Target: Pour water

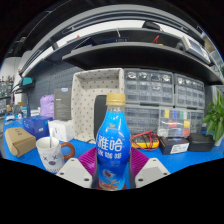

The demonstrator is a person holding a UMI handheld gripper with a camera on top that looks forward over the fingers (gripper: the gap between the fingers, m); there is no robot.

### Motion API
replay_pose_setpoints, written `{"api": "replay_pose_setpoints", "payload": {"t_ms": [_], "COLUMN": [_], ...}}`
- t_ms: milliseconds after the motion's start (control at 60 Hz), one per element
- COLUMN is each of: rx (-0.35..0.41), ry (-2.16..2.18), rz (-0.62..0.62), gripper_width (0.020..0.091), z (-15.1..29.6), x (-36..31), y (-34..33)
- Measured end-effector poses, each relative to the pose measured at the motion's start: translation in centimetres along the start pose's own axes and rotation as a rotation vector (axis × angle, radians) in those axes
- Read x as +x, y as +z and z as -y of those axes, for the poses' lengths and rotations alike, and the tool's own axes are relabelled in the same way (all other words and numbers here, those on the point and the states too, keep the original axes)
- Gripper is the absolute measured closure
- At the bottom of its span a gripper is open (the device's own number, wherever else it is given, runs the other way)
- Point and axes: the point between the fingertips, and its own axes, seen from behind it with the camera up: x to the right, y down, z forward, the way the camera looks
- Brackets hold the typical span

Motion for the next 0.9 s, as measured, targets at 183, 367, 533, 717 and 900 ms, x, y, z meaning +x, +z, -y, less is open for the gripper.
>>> {"api": "replay_pose_setpoints", "payload": {"t_ms": [183, 367, 533, 717, 900], "rx": [-0.044, -0.036, -0.027, -0.040, -0.055], "ry": [0.023, 0.045, 0.067, 0.077, 0.105], "rz": [0.010, 0.002, -0.069, -0.233, -0.353], "gripper_width": [0.0364, 0.0299, 0.0289, 0.0287, 0.0289], "z": [-0.7, 0.0, -0.1, -0.8, -1.2], "x": [-0.2, 0.5, 4.0, 10.5, 14.9], "y": [-0.6, -4.0, -8.8, -13.5, -16.8]}}
